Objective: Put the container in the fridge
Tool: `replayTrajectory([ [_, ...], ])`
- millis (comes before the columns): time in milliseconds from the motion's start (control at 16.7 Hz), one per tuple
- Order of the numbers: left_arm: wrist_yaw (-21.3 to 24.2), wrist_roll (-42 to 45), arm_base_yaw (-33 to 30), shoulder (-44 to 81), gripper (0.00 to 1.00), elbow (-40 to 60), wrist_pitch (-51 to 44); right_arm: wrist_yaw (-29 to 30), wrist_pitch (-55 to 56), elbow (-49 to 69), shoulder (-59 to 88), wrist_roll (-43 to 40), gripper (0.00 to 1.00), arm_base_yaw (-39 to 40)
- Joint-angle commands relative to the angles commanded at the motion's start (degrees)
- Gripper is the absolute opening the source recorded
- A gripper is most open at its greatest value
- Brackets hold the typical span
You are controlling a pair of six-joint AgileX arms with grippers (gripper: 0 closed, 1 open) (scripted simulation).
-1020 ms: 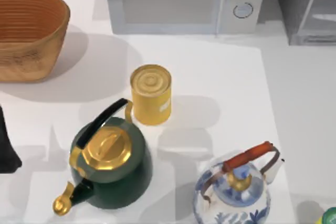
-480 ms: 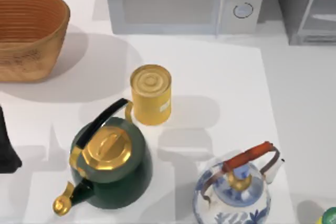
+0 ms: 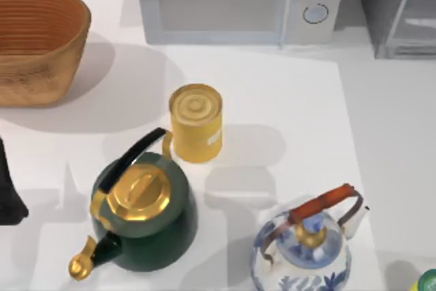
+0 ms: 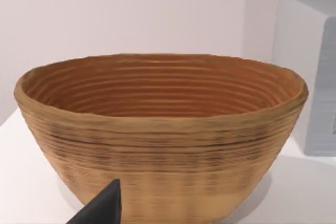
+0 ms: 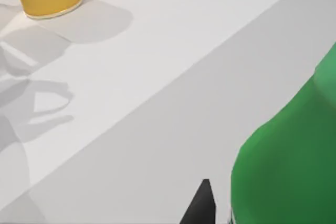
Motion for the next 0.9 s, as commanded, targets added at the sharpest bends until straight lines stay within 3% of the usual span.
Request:
replayTrajectory([
  [240, 0.0, 0.0, 0.0, 0.0, 1.00, 0.0, 0.0, -0.3, -0.6, 0.4, 0.0, -0.5, 0.01, -0.3],
  [300, 0.0, 0.0, 0.0, 0.0, 1.00, 0.0, 0.0, -0.3, -1.4, -7.6, 0.1, -0.4, 0.01, -1.8],
  [480, 0.0, 0.0, 0.0, 0.0, 1.00, 0.0, 0.0, 0.8, -1.3, -8.7, -1.4, 1.4, 0.01, -1.0],
  [660, 0.0, 0.0, 0.0, 0.0, 1.00, 0.0, 0.0, 5.3, 0.0, -12.3, -8.0, 8.6, 0.01, 2.7],
  [900, 0.0, 0.0, 0.0, 0.0, 1.00, 0.0, 0.0, 16.2, 5.4, -19.0, -24.0, 24.9, 0.01, 10.9],
])
